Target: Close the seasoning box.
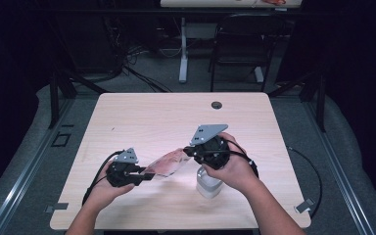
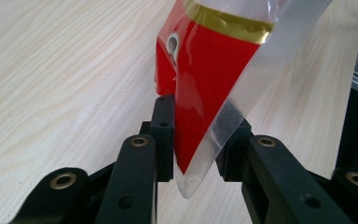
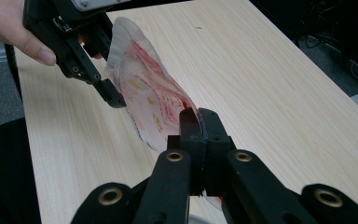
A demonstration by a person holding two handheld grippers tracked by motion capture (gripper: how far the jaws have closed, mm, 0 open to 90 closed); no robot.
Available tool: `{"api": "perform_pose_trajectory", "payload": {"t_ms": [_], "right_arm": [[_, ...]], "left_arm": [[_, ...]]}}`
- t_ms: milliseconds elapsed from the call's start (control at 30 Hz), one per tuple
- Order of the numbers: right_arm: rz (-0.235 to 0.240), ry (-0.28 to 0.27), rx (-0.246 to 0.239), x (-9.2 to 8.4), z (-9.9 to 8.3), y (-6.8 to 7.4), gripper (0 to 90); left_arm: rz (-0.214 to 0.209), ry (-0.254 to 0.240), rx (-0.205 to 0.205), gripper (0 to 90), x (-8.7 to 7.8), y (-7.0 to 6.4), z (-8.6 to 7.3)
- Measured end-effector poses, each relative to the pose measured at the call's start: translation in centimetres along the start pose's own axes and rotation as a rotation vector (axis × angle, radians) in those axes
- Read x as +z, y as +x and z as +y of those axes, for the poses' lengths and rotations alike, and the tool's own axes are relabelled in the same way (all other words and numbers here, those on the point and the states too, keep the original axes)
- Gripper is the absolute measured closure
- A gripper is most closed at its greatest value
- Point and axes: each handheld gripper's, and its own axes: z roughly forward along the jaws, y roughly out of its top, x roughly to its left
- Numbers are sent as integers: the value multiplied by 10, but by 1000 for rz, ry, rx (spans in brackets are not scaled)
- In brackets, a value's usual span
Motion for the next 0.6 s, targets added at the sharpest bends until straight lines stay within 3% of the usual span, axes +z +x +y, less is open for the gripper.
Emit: {"api": "perform_pose_trajectory", "payload": {"t_ms": [600], "right_arm": [[-32, 69, -73, 17, 9, 7, 899]], "left_arm": [[38, 57, -18, 699, 22, 3, -5]]}}
